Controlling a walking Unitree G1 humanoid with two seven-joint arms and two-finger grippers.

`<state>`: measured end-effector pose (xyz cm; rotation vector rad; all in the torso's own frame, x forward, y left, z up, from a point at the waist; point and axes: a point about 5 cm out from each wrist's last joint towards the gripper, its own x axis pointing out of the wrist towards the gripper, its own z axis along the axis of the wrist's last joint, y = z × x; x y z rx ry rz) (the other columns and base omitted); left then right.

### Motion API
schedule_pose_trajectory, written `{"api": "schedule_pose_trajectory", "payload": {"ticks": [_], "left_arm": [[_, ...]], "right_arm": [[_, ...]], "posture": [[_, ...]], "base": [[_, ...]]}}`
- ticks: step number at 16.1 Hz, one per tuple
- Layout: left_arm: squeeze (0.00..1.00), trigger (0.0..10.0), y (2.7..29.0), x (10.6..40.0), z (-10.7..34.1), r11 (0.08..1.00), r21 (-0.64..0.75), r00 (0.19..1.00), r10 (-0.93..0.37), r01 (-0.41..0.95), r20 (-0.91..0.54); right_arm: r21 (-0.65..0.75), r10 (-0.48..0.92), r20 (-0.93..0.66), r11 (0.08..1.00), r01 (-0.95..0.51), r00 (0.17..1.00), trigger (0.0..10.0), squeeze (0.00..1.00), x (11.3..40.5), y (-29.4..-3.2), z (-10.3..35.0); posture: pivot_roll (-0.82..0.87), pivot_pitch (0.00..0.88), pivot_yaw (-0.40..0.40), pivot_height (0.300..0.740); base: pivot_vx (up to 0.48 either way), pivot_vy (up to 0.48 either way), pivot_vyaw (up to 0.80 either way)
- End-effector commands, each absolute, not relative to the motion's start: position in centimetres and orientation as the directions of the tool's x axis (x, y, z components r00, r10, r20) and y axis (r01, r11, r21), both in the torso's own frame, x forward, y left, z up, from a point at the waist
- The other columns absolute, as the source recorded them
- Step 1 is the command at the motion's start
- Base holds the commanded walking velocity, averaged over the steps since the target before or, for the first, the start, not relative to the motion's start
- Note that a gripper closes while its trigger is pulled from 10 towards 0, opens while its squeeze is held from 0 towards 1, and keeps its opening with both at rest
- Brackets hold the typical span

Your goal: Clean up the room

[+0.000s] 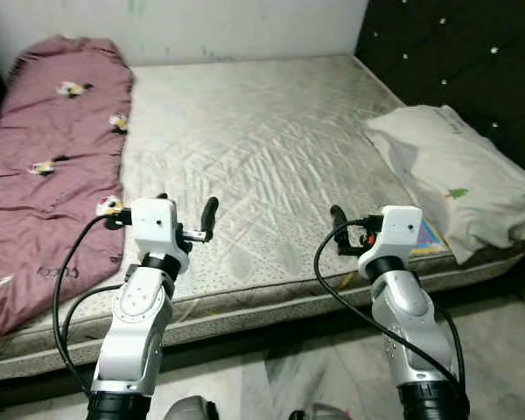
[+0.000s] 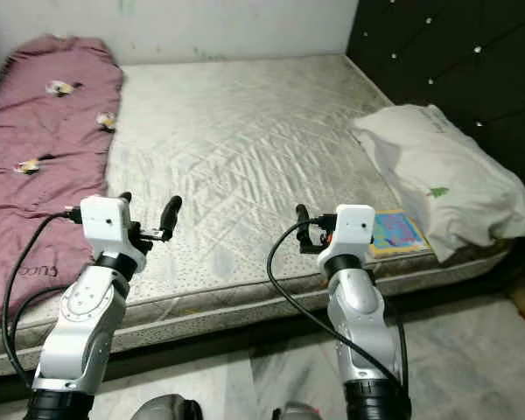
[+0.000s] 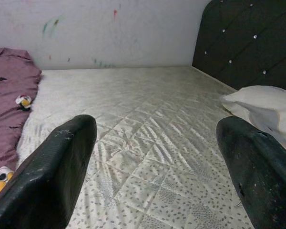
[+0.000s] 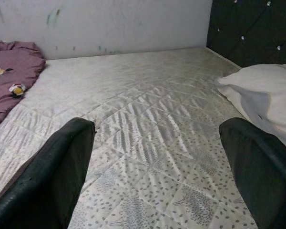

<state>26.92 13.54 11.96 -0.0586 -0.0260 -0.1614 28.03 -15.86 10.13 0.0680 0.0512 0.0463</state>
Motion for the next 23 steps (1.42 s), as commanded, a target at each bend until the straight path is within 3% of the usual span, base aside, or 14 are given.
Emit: {"api": "schedule_pose_trajectory", "payload": {"ticks": [1,10,18,23], "left_arm": [[0.0,10.0,13.49,26.99,12.34,0.984,-0.052,0.985,-0.166,0.168,0.047],[0.0,10.0,13.45,26.95,12.32,0.985,-0.051,0.985,-0.165,0.167,0.044],[0.0,10.0,13.6,26.97,11.96,0.989,-0.082,0.992,-0.124,0.125,0.017],[0.0,10.0,13.32,27.15,12.0,0.986,-0.087,0.99,-0.139,0.14,0.017]], "right_arm": [[0.067,0.049,-0.04,0.997,-0.047,0.998,10.0,0.0,28.21,-15.88,10.44],[0.067,0.048,-0.042,0.997,-0.045,0.998,10.0,0.0,28.21,-15.9,10.43],[0.066,0.044,-0.047,0.997,-0.041,0.998,10.0,0.0,28.22,-15.91,10.38],[0.063,0.043,-0.05,0.997,-0.039,0.998,10.0,0.0,28.31,-15.95,10.37]], "posture": [[-0.01,0.0,-0.007,0.74],[-0.01,0.0,-0.006,0.74],[-0.01,0.0,-0.008,0.74],[-0.02,0.0,-0.006,0.74]], "base": [[0.266,0.0,0.0],[0.266,0.0,0.0],[0.03,0.0,0.0],[0.0,0.436,-0.2]]}}
